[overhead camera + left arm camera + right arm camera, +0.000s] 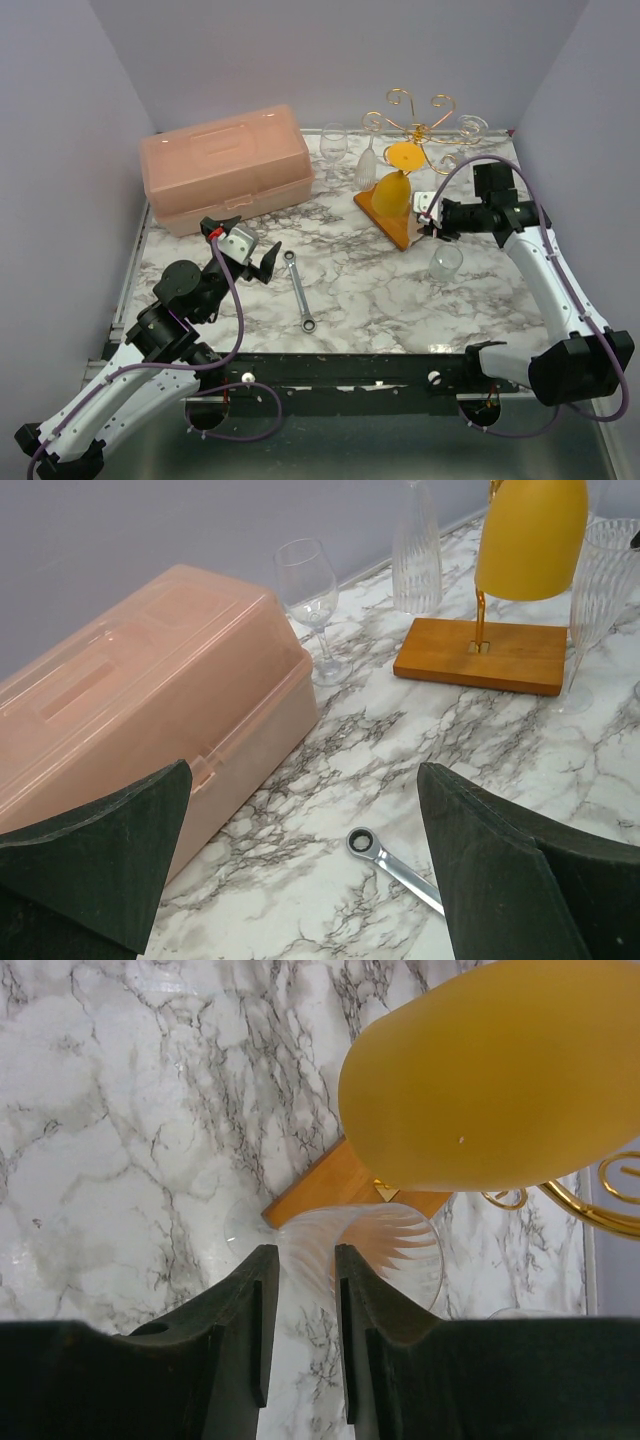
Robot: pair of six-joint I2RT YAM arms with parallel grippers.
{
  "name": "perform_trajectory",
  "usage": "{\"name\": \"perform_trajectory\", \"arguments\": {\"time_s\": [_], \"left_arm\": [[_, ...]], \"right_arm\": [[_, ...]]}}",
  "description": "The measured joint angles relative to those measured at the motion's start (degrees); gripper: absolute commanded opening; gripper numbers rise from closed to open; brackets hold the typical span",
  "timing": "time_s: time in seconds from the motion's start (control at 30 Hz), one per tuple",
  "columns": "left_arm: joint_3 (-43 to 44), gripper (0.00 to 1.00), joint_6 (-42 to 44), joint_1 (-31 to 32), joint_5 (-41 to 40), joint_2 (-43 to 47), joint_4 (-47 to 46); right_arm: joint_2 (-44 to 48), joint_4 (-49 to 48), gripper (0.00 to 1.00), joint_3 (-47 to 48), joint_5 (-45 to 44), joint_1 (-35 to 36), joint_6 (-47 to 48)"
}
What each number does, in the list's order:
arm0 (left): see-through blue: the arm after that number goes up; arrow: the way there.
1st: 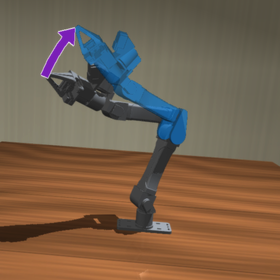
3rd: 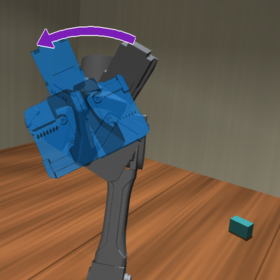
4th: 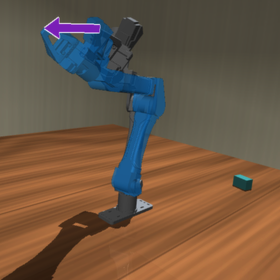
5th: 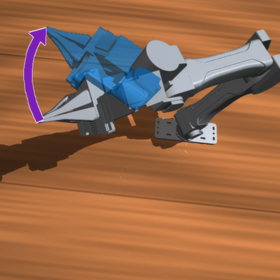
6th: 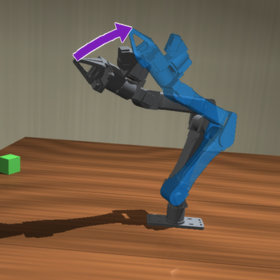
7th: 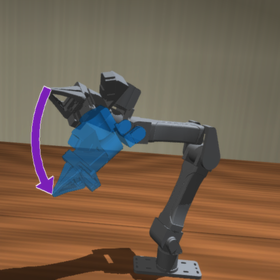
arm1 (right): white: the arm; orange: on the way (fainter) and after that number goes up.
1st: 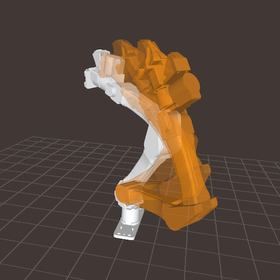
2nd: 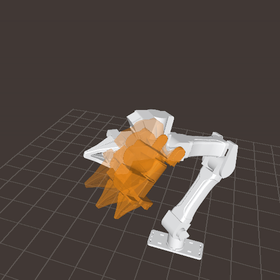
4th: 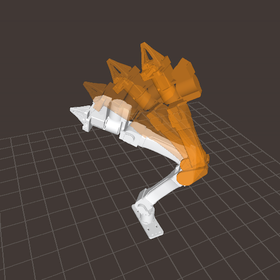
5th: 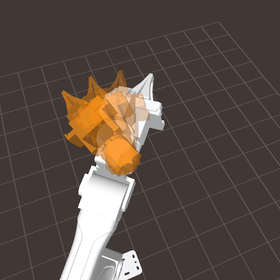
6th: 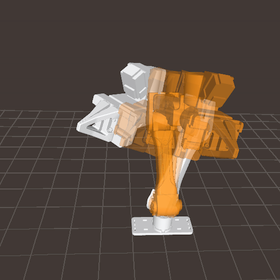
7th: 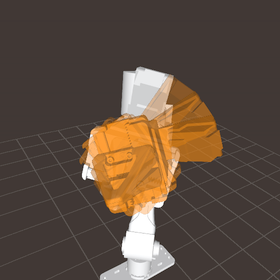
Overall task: Place the wine glass upside down on the wine glass rack
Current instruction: Pick up the wine glass at the center of the board.
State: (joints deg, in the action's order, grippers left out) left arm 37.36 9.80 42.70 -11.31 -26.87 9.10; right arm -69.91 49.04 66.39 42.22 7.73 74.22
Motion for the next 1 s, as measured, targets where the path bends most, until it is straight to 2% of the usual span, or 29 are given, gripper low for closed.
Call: {"name": "perform_trajectory", "arguments": {"time_s": [0.23, 0.67, 1.0], "left_arm": [[0.0, 0.99, 0.0, 0.0, 0.2, 0.2, 0.0], [0.0, 0.98, 0.0, 0.0, 0.5, 0.3, 0.0], [0.0, 0.99, -0.1, -0.2, 0.5, 0.3, 0.0]], "right_arm": [[-1.8, -0.1, 0.24, 0.0, -2.9, 1.6, -0.7], [-2.0, 2.5, 0.01, 1.0, -3.8, 2.8, -3.5], [-0.8, 5.6, 0.00, 1.7, -3.2, 2.8, -9.6]]}}
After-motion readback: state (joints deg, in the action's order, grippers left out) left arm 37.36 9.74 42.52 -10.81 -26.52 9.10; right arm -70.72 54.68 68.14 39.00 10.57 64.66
